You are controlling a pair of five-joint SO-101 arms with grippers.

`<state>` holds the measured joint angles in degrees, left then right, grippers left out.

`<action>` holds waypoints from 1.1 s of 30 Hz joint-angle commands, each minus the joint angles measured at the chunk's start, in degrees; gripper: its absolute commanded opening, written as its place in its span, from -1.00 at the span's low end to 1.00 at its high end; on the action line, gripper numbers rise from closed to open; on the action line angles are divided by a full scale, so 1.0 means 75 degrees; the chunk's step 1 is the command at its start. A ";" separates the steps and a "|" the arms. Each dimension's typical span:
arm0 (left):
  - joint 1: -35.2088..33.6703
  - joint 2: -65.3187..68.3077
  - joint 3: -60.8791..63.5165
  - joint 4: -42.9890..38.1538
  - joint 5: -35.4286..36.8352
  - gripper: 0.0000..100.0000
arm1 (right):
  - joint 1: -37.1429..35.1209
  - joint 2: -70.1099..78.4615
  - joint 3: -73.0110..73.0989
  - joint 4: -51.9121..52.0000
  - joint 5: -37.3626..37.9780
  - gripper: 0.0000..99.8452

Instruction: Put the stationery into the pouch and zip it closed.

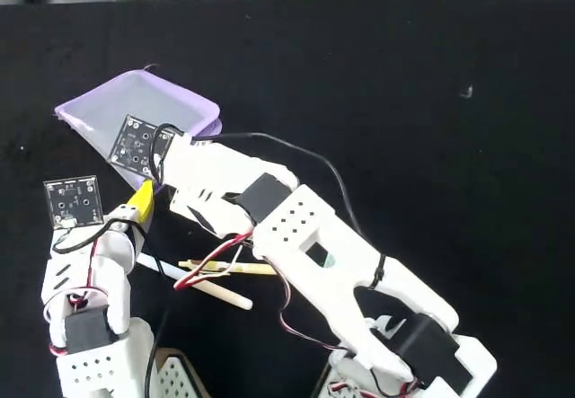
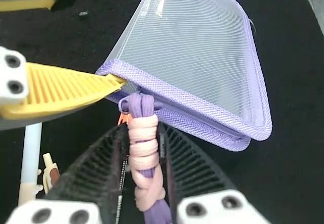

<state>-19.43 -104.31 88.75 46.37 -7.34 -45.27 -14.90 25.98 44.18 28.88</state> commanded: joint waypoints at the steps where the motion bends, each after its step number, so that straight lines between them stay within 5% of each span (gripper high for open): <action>1: 0.0006 -0.0035 -0.0029 -0.0152 0.0059 -0.54 | 0.0129 -0.0533 -0.0076 -0.0023 0.0035 -0.98; 6: 0.0006 -0.0035 -0.0088 -0.0152 0.0023 -0.96 | 0.0129 -0.0533 -0.0076 -0.0023 0.0035 -0.98; 15: -0.0006 -0.0047 -0.0205 -0.0152 0.0012 -0.94 | 0.0305 -0.0533 -0.0076 -0.0023 0.0082 -0.98; 33: -0.0076 -0.0035 -0.0229 -0.0094 -0.0012 -0.94 | 0.2309 -0.0533 -0.0440 -0.0070 0.0117 -0.98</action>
<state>-19.08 -104.75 88.75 46.37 -7.25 -33.67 -14.90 25.89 44.09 29.58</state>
